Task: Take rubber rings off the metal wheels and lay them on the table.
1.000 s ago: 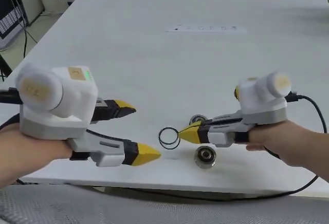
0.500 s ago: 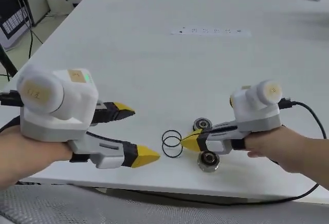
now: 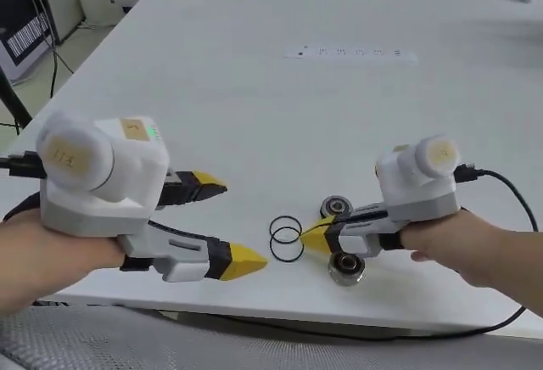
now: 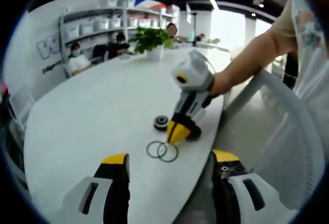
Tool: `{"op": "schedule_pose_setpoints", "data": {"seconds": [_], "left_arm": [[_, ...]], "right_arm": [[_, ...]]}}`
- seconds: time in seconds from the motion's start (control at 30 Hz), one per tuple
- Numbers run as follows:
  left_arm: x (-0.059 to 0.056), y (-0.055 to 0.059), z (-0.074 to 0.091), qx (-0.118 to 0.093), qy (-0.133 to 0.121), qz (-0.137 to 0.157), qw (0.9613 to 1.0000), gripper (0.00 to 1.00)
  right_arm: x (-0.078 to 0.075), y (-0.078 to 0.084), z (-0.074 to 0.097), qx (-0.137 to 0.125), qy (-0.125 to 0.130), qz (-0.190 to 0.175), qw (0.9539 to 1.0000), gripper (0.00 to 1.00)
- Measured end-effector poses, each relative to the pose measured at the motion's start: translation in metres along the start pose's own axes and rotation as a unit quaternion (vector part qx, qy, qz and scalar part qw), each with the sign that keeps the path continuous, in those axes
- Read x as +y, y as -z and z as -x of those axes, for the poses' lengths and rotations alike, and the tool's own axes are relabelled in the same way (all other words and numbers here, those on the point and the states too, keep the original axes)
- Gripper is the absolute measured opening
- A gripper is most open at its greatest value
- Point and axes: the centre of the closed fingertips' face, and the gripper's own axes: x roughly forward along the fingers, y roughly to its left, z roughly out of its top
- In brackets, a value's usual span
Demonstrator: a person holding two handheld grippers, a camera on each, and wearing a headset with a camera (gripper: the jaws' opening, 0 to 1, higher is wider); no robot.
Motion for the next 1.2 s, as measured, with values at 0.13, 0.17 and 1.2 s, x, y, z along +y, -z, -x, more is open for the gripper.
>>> {"op": "schedule_pose_setpoints", "data": {"seconds": [0.13, 0.17, 1.2], "left_arm": [[0.000, -0.001, -0.001, 0.000, 0.001, 0.001, 1.0000, 0.65], [0.000, -0.001, -0.001, 0.000, 0.001, 0.001, 1.0000, 0.65], [0.012, -0.018, -0.014, -0.002, 0.002, -0.010, 0.9999, 0.63]], "right_arm": [[0.001, -0.002, 0.000, -0.004, 0.000, 0.001, 1.0000, 0.06], [0.001, -0.002, 0.000, -0.004, 0.000, 0.004, 1.0000, 0.07], [-0.015, -0.042, 0.049, -0.103, 0.029, 0.006, 0.9943, 0.27]]}}
